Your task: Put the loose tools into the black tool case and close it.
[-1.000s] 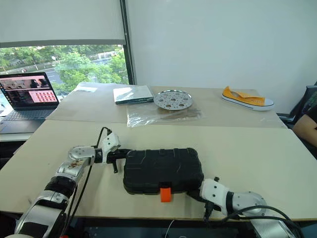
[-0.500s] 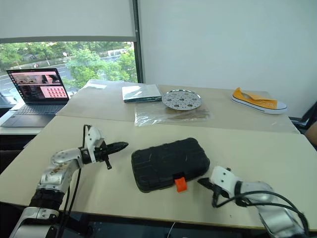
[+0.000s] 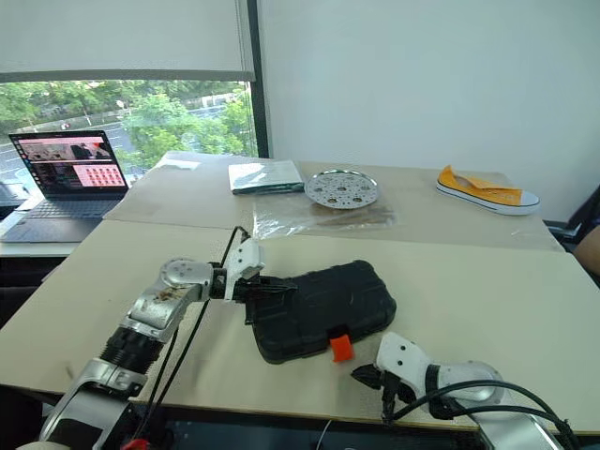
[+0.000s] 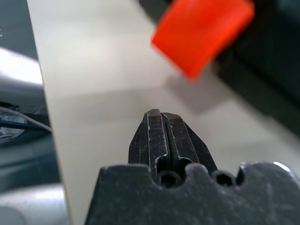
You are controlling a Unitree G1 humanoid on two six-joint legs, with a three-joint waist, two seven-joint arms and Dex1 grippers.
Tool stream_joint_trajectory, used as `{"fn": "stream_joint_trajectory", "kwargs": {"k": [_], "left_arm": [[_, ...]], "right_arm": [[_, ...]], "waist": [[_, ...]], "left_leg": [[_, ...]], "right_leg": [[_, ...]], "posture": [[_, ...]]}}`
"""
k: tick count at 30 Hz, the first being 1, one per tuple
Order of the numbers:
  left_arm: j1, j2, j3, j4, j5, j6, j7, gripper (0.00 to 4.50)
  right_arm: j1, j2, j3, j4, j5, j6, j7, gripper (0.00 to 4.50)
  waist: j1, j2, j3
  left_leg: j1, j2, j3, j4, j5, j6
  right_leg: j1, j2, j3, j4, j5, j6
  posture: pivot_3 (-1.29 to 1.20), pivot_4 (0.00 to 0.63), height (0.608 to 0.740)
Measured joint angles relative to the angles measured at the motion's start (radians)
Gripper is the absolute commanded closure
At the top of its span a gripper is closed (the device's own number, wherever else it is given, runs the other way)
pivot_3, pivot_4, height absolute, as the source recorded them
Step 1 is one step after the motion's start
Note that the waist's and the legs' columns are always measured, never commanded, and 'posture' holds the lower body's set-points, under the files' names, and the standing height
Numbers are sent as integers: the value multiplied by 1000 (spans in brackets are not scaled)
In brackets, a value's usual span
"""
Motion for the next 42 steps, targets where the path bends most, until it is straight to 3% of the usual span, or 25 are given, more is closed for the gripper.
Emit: {"fn": "stream_joint_trajectory", "kwargs": {"k": [9,33,40,41,42], "left_arm": [[-10,-16,-22,-47,31,72,32,4428],[-7,19,-74,-75,64,122,-6,4428],[72,-13,24,-34,5,-67,18,4428],[100,-5,57,-31,-17,-116,15,4193],[122,3,86,-33,-39,-141,9,3935]], "right_arm": [[-100,66,48,-1,9,122,-13,4500],[-262,131,104,158,-19,115,3,4500],[-236,77,37,114,25,95,52,4500],[-201,58,-9,88,50,82,69,4500],[-168,48,-44,75,70,71,81,4213]], "waist": [[5,2,-1],[-32,10,-7],[-33,14,-10],[-33,14,-10],[-33,14,-10]], "left_leg": [[-5,0,-2,9,-3,5],[0,3,-2,9,-3,5],[0,3,-2,7,-3,6],[0,3,-3,4,-2,5],[0,3,-2,1,-2,4]], "right_leg": [[0,-1,0,1,1,1],[0,3,3,4,2,2],[-1,2,4,4,6,-4],[-1,2,4,3,5,-4],[-2,2,3,1,5,-5]], "posture": [[0,150,740],[0,150,740],[0,150,740],[0,150,740],[0,150,740]]}}
